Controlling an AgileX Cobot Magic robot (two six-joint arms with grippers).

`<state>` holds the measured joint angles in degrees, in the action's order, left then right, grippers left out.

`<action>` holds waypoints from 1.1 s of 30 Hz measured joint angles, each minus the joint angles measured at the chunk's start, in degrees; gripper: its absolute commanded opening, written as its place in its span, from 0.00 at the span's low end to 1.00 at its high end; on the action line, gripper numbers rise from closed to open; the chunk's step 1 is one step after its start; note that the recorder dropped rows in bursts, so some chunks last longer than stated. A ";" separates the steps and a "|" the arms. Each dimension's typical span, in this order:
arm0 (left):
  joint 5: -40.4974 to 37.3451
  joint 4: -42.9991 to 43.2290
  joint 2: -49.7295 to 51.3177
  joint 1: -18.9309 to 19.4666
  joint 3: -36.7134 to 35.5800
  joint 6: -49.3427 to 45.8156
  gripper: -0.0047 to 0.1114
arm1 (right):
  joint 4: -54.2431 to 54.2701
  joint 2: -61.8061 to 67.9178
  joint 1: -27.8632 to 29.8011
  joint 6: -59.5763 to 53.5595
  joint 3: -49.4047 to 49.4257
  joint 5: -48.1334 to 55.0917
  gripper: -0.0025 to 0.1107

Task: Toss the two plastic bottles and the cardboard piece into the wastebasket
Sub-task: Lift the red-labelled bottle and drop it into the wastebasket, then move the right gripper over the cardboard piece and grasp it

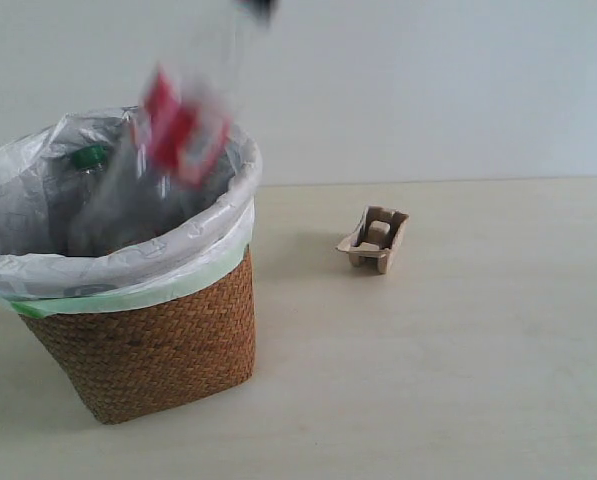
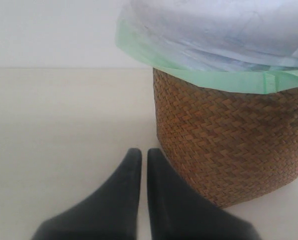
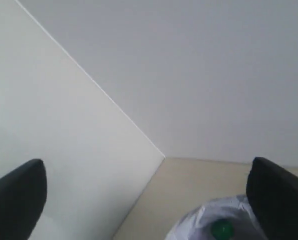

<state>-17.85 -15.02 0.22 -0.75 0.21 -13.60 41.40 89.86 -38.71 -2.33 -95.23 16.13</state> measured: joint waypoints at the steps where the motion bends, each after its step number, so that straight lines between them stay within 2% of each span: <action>1: 0.00 0.00 0.00 0.00 0.00 0.00 0.07 | 0.00 0.76 0.00 -0.22 0.00 1.70 0.92; 9: 0.00 0.00 0.00 0.00 0.00 0.00 0.07 | -6.48 1.89 -0.04 0.61 0.00 7.61 0.92; 12: 0.00 0.00 0.00 0.00 0.00 0.00 0.07 | -14.32 1.89 -0.04 5.57 0.00 10.12 0.92; 16: 0.00 0.00 0.00 0.00 0.00 0.00 0.07 | -35.30 1.89 -0.04 19.86 0.00 15.84 0.92; 21: 0.00 0.00 0.00 0.00 0.00 0.00 0.07 | -63.79 2.94 -0.04 40.88 0.00 31.20 0.92; 24: 0.00 0.00 0.00 0.00 0.00 0.00 0.07 | -72.77 6.14 0.58 45.76 0.00 39.21 0.92; 29: 0.00 0.00 0.00 0.00 0.00 0.00 0.07 | -65.23 14.80 6.25 47.37 0.00 41.40 0.92; 33: 0.00 0.00 0.00 0.00 0.00 0.00 0.07 | -57.38 22.40 10.03 46.52 0.00 34.65 0.92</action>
<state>-17.85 -15.02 0.22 -0.75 0.21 -13.60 -15.98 112.26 -28.68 44.19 -95.23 50.78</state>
